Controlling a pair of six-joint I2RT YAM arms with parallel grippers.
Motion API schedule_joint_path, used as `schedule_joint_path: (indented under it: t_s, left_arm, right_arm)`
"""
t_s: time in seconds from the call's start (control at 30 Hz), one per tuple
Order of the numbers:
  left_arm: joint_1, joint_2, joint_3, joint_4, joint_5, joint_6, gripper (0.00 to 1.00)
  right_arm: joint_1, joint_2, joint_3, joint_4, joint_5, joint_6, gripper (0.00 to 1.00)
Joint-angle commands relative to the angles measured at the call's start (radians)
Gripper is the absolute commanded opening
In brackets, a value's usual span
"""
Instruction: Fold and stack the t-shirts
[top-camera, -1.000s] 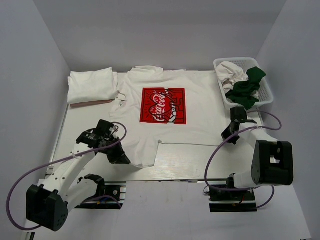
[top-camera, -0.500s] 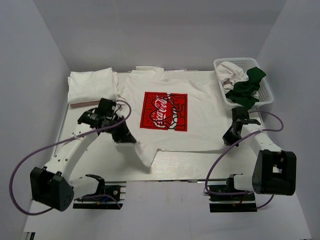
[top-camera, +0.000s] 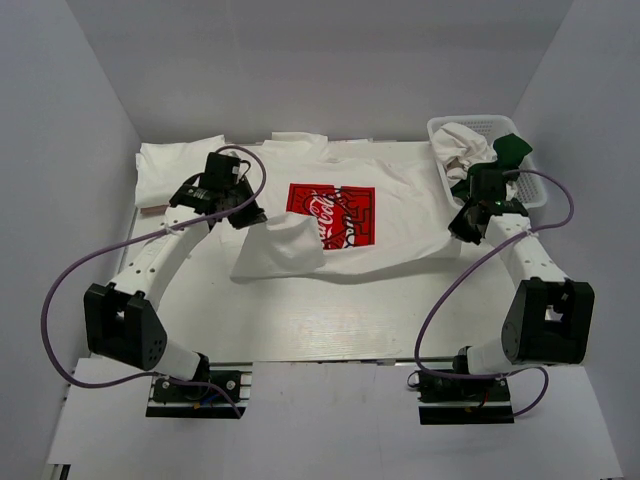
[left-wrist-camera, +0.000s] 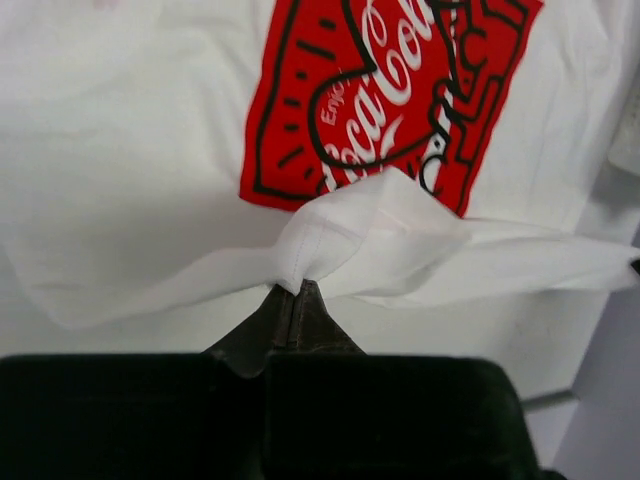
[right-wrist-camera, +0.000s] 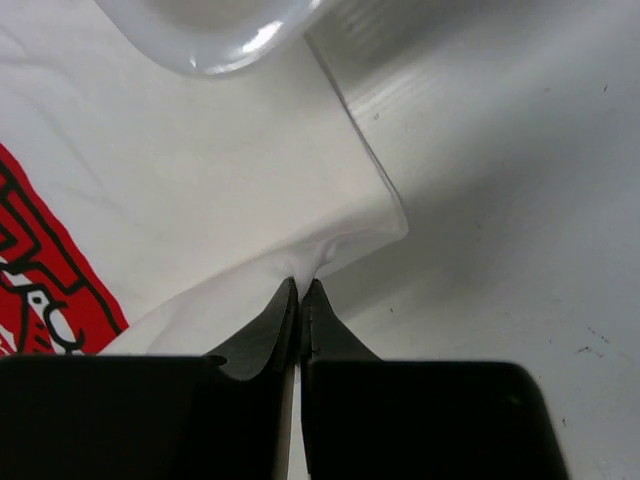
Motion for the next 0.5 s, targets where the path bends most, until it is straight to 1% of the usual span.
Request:
schedule_joint_path:
  t_s: [0.0,0.03,0.07,0.13,0.33,0.47]
  left_arm:
    - [0.005,-0.028,0.032,0.127,-0.135,0.042,0.0]
    - [0.005,-0.028,0.022,0.185,-0.144,0.042,0.0]
    - [0.005,-0.039,0.022,0.219,-0.155,0.095,0.0]
    - [0.005,-0.03,0.031,0.262,-0.178,0.12,0.0]
    - [0.005,0.031,0.074,0.336,-0.19,0.217,0.0]
    - [0.005,0.058,0.074,0.392,-0.25,0.24,0.0]
  right_arm:
    - [0.001,0.011,0.069,0.047,0.05,-0.027,0.0]
    - [0.001,0.022,0.078,0.05,0.042,-0.024,0.0]
    - [0.001,0.029,0.086,0.05,0.033,-0.023,0.0]
    - [0.001,0.049,0.104,0.068,0.002,-0.024,0.0]
    - [0.003,0.092,0.17,0.062,-0.035,-0.03,0.0]
    - [0.003,0.121,0.199,0.06,-0.017,-0.037,0.0]
